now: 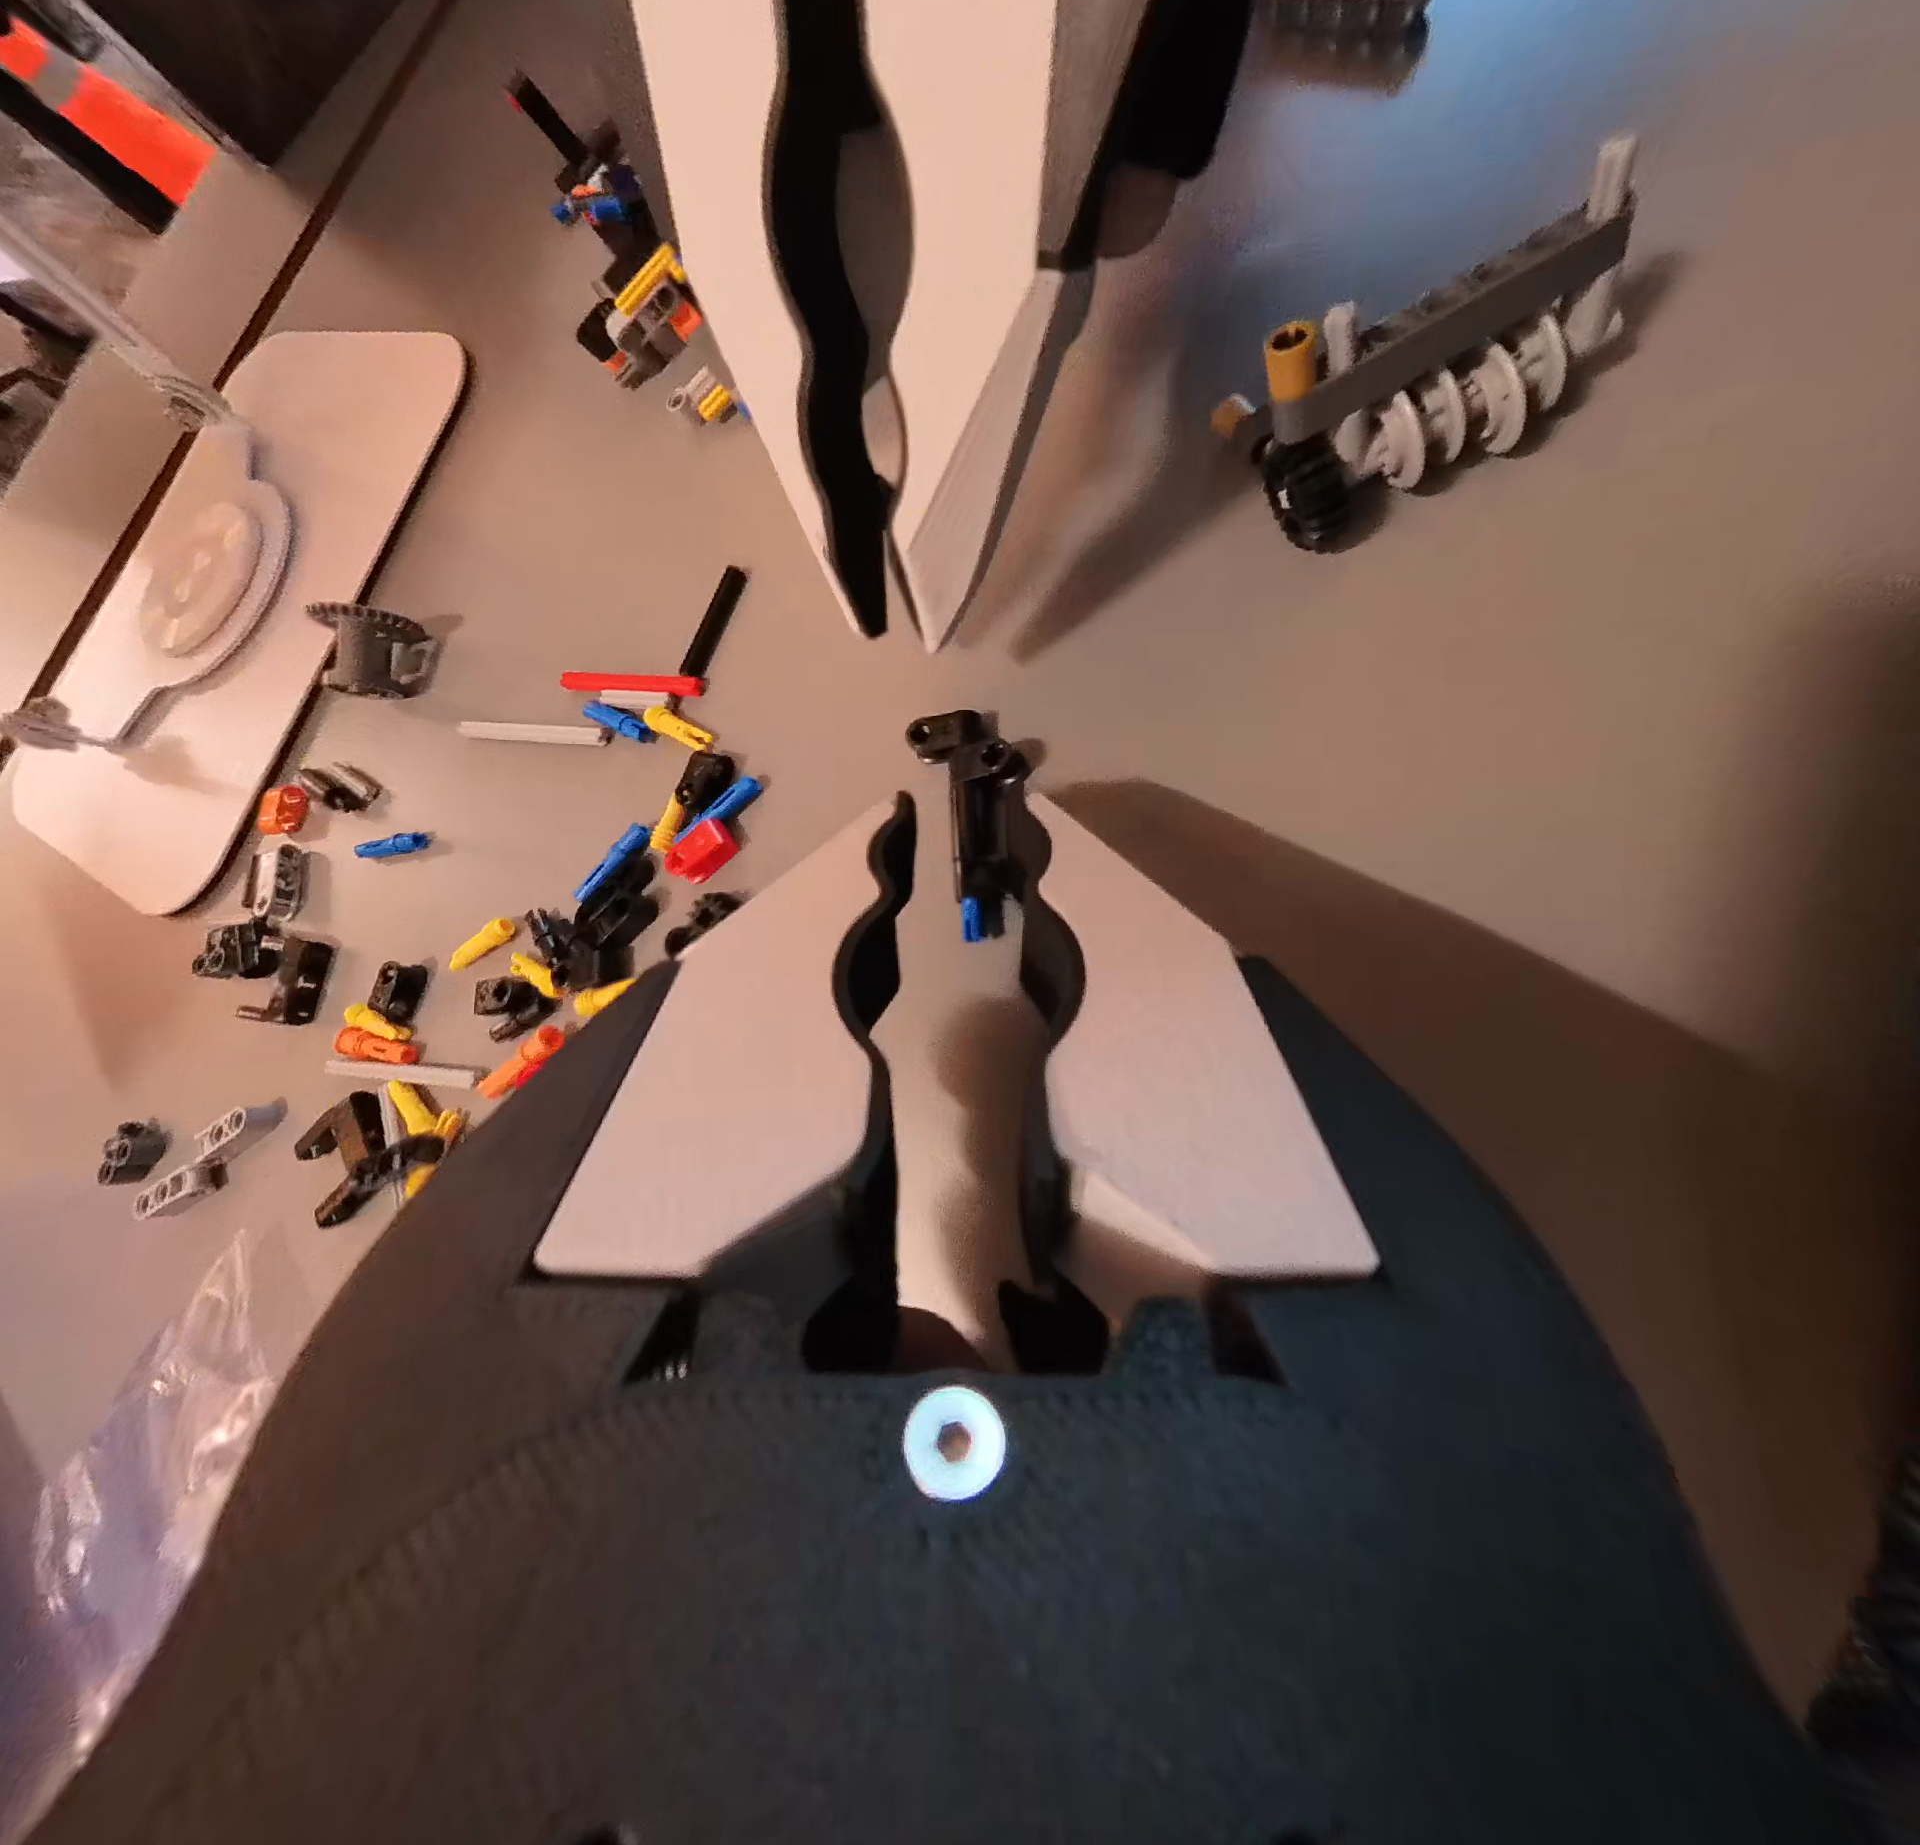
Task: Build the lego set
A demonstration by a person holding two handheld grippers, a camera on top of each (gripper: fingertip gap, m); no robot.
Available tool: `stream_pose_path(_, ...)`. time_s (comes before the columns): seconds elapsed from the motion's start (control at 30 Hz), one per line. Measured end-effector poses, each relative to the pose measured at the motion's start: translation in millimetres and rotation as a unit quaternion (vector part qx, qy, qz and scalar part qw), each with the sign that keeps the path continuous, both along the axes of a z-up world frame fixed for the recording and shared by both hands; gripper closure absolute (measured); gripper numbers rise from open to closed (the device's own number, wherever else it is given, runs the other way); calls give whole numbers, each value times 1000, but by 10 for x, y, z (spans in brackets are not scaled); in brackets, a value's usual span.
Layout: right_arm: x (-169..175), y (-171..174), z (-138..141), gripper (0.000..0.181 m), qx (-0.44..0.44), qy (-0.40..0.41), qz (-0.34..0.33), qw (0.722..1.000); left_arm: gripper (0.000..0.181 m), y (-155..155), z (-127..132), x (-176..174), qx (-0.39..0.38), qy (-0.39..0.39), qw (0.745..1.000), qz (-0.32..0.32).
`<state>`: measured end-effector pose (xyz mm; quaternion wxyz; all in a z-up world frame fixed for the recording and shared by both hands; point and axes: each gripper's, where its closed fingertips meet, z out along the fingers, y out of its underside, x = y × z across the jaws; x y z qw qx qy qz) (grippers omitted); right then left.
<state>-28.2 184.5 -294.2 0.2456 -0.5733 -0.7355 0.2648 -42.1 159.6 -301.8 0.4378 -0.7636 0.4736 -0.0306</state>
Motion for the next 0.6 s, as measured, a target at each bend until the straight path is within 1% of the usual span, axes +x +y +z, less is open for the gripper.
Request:
stream_pose_path(0.1, -49, -63, 42, 161, 27, 10, 37, 999, 163, -50, 92, -83, -2, -17, 1000, 9)
stream_pose_path(0.17, -104, -144, 46, 157, 45, 11, 70, 996, 167, -50, 159, -235, -2, -24, 999, 33)
stream_pose_path(0.23, -150, -221, 26, 155, 54, 8, 100, 994, 169, -34, 171, -440, -4, -16, 998, 59)
stream_pose_path(0.33, -216, -281, -62, 155, 51, -10, 120, 991, 171, 10, 140, -672, -10, 2, 997, 82)
stream_pose_path(0.4, -220, -278, -152, 159, 55, -30, 123, 990, 171, 50, 122, -754, -12, 20, 996, 84)
stream_pose_path(0.5, -211, -263, -184, 173, 50, -37, 116, 991, 172, 141, 96, -779, -17, 33, 996, 76)
stream_pose_path(0.6, -185, -222, -187, 175, 48, -33, 105, 993, 174, 225, 43, -763, -32, 46, 997, 52)
